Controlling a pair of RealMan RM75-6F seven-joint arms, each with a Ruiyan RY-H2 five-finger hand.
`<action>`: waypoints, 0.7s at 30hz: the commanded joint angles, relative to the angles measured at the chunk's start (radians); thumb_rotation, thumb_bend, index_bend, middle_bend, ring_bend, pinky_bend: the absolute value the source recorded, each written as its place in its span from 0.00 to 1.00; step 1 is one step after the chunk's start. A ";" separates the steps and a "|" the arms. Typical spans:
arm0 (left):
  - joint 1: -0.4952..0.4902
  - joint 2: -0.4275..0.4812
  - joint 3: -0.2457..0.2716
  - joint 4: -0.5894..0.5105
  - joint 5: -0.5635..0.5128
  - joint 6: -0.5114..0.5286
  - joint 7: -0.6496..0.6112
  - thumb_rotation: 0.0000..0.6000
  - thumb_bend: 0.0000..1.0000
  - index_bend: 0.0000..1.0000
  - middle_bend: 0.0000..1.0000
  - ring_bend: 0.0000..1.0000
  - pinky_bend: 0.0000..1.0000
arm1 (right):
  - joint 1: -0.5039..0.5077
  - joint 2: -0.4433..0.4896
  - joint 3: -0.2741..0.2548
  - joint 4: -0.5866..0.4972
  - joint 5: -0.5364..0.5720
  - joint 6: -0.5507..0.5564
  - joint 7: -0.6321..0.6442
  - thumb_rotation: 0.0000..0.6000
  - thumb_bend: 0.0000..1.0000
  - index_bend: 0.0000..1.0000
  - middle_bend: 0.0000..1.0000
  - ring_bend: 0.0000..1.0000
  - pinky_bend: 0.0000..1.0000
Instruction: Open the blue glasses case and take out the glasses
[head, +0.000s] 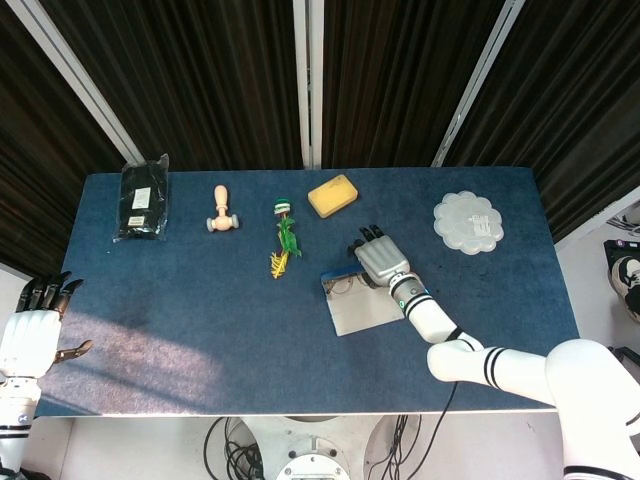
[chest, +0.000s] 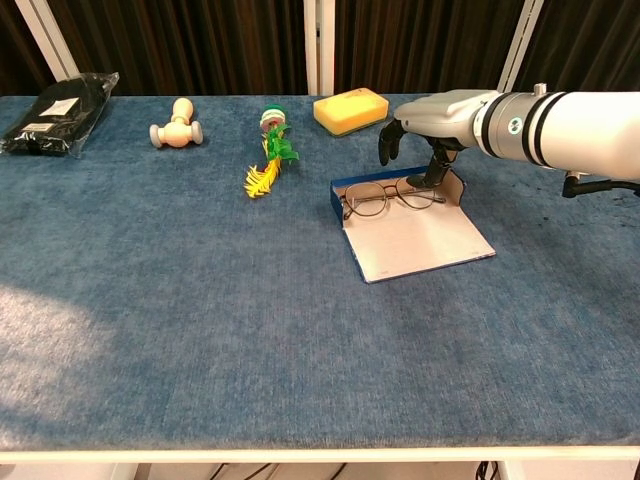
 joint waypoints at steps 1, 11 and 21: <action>0.000 0.000 -0.001 0.000 -0.001 0.000 0.000 1.00 0.05 0.16 0.04 0.00 0.01 | -0.003 -0.005 0.005 0.007 -0.005 0.001 0.005 0.96 0.36 0.34 0.25 0.00 0.00; -0.001 -0.003 -0.002 0.007 -0.003 -0.002 -0.005 1.00 0.05 0.16 0.04 0.00 0.01 | -0.006 -0.020 0.017 0.029 0.000 -0.008 0.000 0.97 0.36 0.41 0.27 0.00 0.00; 0.000 -0.006 -0.002 0.015 -0.003 -0.002 -0.012 1.00 0.05 0.16 0.04 0.00 0.01 | -0.007 -0.026 0.024 0.035 0.004 -0.010 -0.009 0.98 0.36 0.47 0.30 0.00 0.00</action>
